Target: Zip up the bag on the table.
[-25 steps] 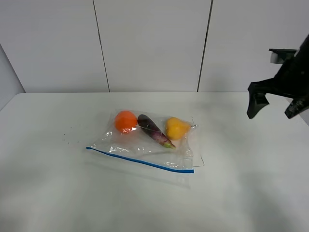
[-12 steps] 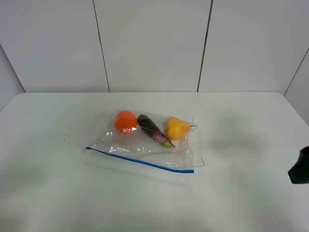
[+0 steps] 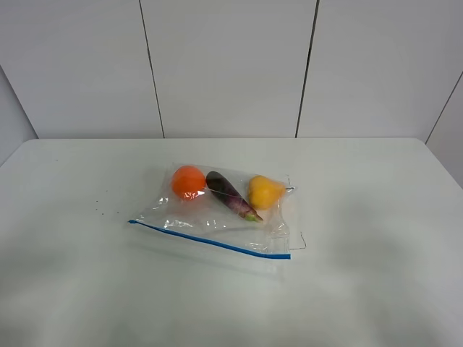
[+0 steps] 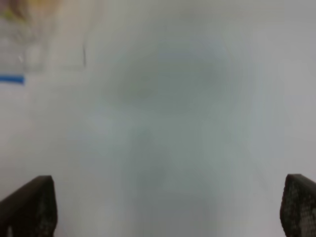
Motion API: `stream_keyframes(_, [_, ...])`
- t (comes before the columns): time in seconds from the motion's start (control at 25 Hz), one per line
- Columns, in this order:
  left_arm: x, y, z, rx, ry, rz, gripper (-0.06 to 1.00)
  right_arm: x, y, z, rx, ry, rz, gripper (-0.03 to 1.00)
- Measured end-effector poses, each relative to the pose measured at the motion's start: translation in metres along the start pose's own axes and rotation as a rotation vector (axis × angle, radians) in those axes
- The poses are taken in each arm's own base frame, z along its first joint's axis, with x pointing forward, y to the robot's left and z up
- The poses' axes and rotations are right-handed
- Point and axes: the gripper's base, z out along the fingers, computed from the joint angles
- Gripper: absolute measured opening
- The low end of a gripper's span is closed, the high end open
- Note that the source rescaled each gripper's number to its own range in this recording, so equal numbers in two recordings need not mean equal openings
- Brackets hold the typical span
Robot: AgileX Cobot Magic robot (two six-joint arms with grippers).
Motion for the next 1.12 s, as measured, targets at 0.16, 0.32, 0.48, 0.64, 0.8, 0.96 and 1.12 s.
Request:
stream_keyframes(0.16, [0.000,0.000,0.000,0.000,0.000,0.000,1.00,0.004,-0.001,-0.003,0.010,-0.029,-0.007,1.00])
stream_keyframes(0.32, [0.000,0.000,0.000,0.000,0.000,0.000,1.00,0.004,-0.001,-0.003,0.010,-0.029,-0.007,1.00])
stream_keyframes(0.48, [0.000,0.000,0.000,0.000,0.000,0.000,1.00,0.004,-0.001,-0.003,0.010,-0.029,-0.007,1.00])
stream_keyframes(0.64, [0.000,0.000,0.000,0.000,0.000,0.000,1.00,0.005,0.000,-0.005,0.010,-0.049,-0.009,1.00])
stream_keyframes(0.8, [0.000,0.000,0.000,0.000,0.000,0.000,1.00,0.013,0.001,-0.017,0.013,-0.140,-0.015,1.00])
stream_keyframes(0.96, [0.000,0.000,0.000,0.000,0.000,0.000,1.00,0.020,0.002,-0.027,0.015,-0.224,-0.021,1.00])
stream_keyframes(1.12, [0.000,0.000,0.000,0.000,0.000,0.000,1.00,0.021,0.002,-0.028,0.015,-0.231,-0.021,1.00])
